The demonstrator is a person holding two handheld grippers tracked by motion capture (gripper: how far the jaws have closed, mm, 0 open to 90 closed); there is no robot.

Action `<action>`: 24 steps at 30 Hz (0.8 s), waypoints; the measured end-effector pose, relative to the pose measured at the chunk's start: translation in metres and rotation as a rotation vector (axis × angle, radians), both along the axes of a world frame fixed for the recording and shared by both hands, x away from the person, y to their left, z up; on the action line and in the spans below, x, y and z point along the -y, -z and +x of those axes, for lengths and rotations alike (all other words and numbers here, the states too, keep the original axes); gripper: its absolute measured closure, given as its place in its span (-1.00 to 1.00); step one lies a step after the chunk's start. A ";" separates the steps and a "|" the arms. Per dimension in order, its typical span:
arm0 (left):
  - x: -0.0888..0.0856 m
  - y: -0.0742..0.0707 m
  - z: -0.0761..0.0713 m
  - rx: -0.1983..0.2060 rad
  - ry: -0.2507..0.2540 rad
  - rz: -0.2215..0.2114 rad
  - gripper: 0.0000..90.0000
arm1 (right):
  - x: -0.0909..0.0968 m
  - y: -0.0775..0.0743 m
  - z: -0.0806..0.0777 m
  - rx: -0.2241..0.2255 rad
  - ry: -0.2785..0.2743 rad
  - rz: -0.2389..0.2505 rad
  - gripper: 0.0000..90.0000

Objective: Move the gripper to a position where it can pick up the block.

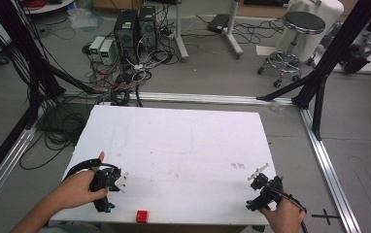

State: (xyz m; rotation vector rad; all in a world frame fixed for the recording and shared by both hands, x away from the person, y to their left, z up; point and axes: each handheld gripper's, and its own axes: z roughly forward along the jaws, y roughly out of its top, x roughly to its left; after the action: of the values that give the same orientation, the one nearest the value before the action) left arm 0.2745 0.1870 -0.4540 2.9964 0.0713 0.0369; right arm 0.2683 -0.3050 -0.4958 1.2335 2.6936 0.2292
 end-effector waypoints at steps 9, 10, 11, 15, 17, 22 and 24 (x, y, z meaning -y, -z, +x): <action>0.013 0.002 -0.003 -0.007 0.009 0.001 -0.49 | 0.000 0.000 0.000 -0.002 0.001 0.000 -0.89; 0.016 0.001 -0.005 -0.008 0.011 -0.001 -0.48 | 0.000 0.000 0.000 0.000 -0.001 0.001 -0.89; 0.018 0.001 -0.006 -0.009 0.011 -0.001 -0.48 | 0.000 0.000 0.000 -0.001 -0.002 0.001 -0.89; 0.022 -0.001 -0.009 -0.007 0.008 0.008 -0.48 | 0.000 0.000 0.000 -0.001 -0.002 0.001 -0.89; 0.026 -0.001 -0.011 -0.007 0.011 0.008 -0.48 | 0.000 0.001 0.001 0.001 -0.009 0.002 -0.89; 0.033 -0.003 -0.014 -0.011 0.013 -0.003 -0.48 | -0.001 0.001 0.001 -0.003 -0.002 0.002 -0.89; 0.037 -0.003 -0.016 -0.011 0.018 0.000 -0.48 | -0.001 0.001 0.002 -0.005 -0.010 0.004 -0.89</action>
State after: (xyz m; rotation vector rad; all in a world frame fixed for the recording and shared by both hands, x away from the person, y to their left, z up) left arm 0.2588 0.1503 -0.4515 2.9973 0.0453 0.0184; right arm 0.2700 -0.3036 -0.4972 1.2238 2.7052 0.2328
